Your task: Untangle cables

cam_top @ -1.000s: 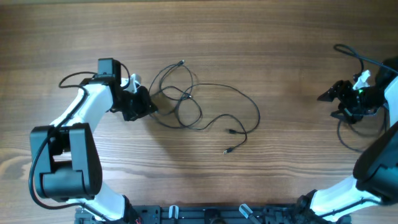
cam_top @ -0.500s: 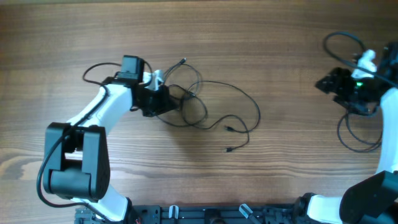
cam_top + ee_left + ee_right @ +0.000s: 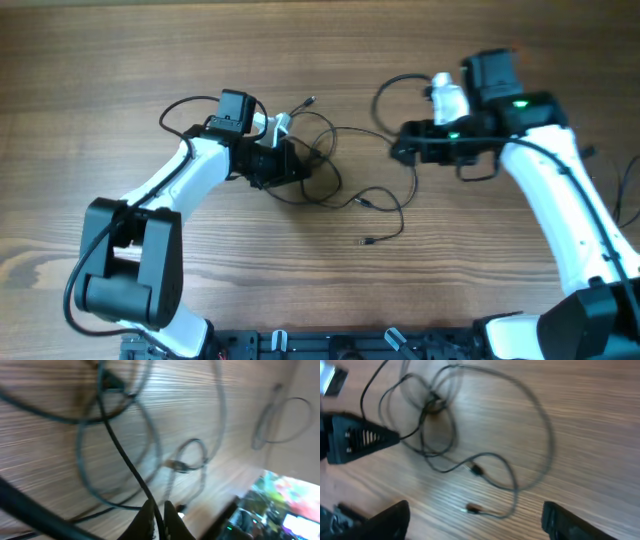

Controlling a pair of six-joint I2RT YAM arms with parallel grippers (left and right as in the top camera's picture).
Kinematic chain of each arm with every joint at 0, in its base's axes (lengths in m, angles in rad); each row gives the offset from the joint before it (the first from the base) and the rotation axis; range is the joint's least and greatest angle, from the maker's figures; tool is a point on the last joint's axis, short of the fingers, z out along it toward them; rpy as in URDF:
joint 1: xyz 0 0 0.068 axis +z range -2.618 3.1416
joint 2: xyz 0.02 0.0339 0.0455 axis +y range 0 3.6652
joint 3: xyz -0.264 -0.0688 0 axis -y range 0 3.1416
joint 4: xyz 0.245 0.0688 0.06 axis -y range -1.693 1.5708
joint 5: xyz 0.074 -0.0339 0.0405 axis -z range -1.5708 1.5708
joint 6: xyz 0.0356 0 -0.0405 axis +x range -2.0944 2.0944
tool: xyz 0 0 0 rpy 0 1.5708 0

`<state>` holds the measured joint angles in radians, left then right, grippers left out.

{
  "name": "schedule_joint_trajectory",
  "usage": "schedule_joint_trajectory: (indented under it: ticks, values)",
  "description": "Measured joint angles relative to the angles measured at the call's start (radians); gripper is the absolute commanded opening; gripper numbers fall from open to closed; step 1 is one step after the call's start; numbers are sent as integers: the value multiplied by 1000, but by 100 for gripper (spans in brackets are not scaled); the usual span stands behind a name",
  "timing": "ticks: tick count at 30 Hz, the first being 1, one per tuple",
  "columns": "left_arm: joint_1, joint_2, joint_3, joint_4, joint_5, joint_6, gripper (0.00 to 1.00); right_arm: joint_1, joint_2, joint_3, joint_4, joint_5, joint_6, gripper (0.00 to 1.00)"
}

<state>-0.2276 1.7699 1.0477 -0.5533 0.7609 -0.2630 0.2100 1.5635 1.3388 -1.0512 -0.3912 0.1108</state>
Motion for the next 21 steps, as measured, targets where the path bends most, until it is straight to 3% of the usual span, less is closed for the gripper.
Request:
schedule_joint_trajectory:
  ticks: [3, 8, 11, 18, 21]
  values:
    - [0, -31, 0, 61, 98, 1, 15, 99, 22, 0, 43, -1, 0, 89]
    - [0, -72, 2, 155, 267, 8, 35, 161, 40, 0, 101, 0, 0, 96]
    - [0, -78, 2, 142, 277, 10, 33, 176, 43, 0, 118, 0, 0, 97]
    - [18, -78, 2, 19, 10, 10, 17, 182, 43, 0, 134, -18, 0, 97]
    - [47, -78, 2, -54, -167, -12, 17, 192, 43, 0, 149, -24, 0, 96]
